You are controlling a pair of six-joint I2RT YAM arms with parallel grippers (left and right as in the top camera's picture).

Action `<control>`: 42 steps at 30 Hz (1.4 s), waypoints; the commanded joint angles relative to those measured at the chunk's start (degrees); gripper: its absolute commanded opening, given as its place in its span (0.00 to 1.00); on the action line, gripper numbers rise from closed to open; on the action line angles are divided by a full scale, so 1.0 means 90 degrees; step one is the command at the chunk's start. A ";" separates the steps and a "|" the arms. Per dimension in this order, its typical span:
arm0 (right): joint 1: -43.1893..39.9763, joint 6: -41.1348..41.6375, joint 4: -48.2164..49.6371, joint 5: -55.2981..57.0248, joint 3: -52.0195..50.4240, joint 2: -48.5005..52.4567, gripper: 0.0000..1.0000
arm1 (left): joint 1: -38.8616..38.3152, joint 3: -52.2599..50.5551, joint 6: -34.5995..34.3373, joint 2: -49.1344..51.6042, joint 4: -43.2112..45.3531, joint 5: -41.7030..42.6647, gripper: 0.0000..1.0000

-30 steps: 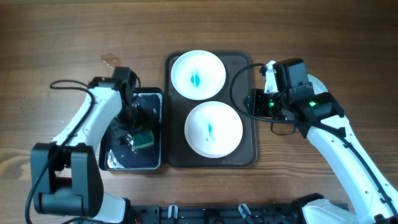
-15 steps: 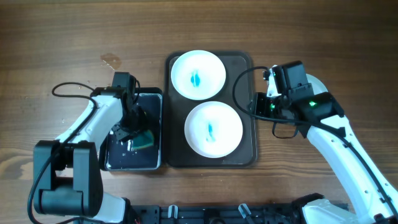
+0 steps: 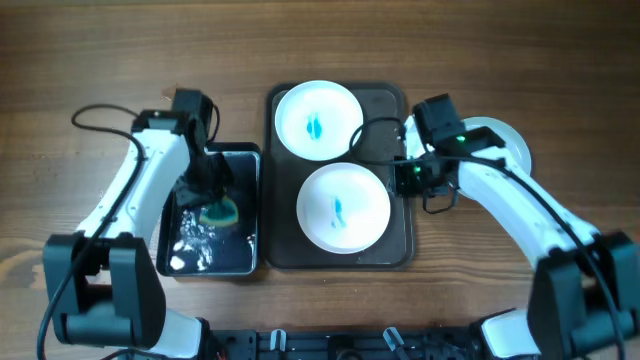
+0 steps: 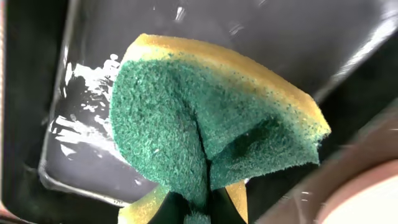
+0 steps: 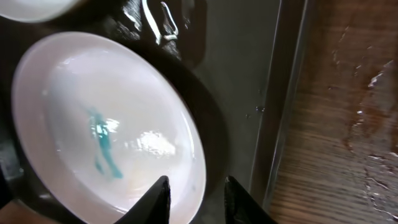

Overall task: Clean dirty plates on tray and stack at the side
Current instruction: 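Grasp the green sponge in the black tray with the left gripper, then scrub the held plate with the sponge in the left gripper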

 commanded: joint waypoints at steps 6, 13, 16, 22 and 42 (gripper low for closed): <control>0.0066 -0.0342 0.0954 -0.0520 -0.0590 0.0692 0.35 | -0.0024 0.1163 0.0291 -0.0940 -0.0396 0.1166 0.04; 0.0124 0.0437 0.1814 -0.0236 -0.1018 0.0695 0.04 | -0.0425 0.0984 0.0226 -0.0957 0.0058 0.1661 0.04; 0.0124 0.0585 0.1843 -0.0017 -0.1018 0.0697 0.04 | -0.1037 0.0692 -0.0146 -0.0957 0.0634 0.1656 0.04; 0.0124 0.0583 0.1819 -0.0027 -0.1018 0.0697 0.04 | -0.2528 -0.0765 -0.1452 -0.0699 0.2756 0.1664 0.04; 0.0124 0.0583 0.1773 -0.0104 -0.1018 0.0697 0.04 | -0.2739 -0.0466 -0.1241 0.1311 0.2521 -0.0032 0.04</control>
